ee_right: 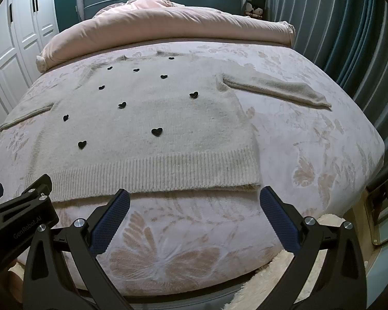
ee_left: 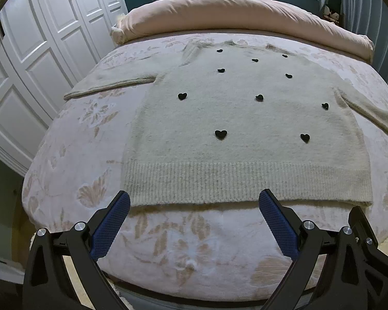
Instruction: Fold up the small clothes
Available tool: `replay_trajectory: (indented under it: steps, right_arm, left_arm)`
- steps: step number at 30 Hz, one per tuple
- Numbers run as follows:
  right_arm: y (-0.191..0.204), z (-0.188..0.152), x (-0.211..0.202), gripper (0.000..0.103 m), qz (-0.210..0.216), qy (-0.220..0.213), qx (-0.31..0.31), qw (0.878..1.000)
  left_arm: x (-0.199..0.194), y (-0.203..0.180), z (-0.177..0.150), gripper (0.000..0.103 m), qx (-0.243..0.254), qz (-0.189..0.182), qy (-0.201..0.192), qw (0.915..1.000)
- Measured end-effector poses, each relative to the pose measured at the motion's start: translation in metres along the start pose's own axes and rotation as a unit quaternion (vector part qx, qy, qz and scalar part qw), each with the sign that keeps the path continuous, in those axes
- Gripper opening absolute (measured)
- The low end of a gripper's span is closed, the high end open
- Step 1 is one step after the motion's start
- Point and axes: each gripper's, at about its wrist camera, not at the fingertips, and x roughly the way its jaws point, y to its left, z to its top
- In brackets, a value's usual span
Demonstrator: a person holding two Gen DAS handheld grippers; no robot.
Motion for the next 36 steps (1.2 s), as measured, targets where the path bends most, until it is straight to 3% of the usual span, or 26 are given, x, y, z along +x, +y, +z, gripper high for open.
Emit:
replay_trajectory:
  steps: [36]
  right_arm:
    - [0.0004,-0.0057,0.0012,0.098,0.002,0.003,0.003,1.0]
  left_arm:
    - [0.0006,0.0074,-0.0044,0.098,-0.003,0.004,0.002,1.0]
